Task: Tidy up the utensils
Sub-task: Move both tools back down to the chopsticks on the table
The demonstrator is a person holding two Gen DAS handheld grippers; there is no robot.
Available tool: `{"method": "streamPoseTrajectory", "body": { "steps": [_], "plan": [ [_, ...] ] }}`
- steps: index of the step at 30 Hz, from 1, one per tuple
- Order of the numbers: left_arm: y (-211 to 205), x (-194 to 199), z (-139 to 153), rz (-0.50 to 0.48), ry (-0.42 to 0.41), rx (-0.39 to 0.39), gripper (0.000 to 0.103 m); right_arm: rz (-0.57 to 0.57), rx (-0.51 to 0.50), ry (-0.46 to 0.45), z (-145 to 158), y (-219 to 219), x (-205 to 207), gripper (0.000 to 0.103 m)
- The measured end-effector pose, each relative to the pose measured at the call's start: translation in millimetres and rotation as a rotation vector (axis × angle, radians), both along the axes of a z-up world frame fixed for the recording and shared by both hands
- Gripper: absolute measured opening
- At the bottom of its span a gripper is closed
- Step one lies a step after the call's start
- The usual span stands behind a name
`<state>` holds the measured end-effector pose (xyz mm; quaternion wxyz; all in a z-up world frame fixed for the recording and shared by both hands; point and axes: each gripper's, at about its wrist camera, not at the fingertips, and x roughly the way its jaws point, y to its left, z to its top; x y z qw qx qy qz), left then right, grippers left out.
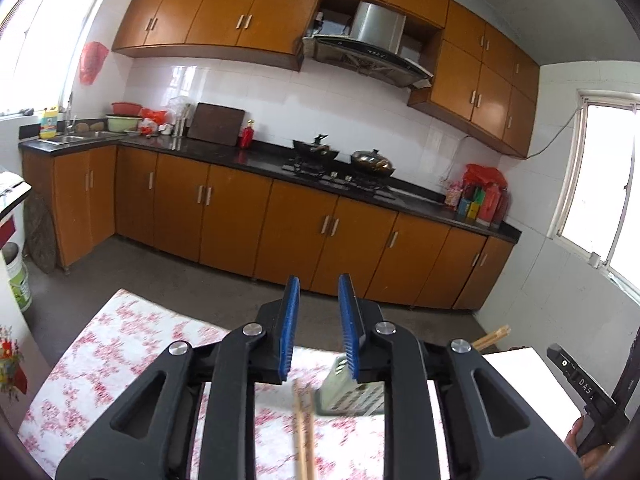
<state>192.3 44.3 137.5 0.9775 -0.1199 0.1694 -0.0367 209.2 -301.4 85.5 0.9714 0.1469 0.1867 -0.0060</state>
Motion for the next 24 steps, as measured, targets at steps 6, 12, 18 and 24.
{"method": "streamPoseTrajectory", "body": {
  "steps": [6, 12, 18, 24],
  "plan": [
    [25.8, -0.3, -73.2, 0.043, 0.197, 0.051, 0.021, 0.013, 0.022, 0.259, -91.1, -11.3, 12.1, 0.023],
    [30.9, 7.2, -145.3, 0.028, 0.387, 0.072, 0.021, 0.141, 0.081, 0.467, -165.9, 16.6, 27.6, 0.021],
    [27.2, 5.7, -181.1, -0.01, 0.466, 0.055, 0.022, 0.187, 0.024, 0.513, -184.7, 48.3, 37.7, 0.02],
    [17.7, 3.1, -189.8, -0.042, 0.489, 0.056, 0.021, 0.17, -0.063, 0.531, -190.9, 60.6, 48.8, 0.016]
  ]
}}
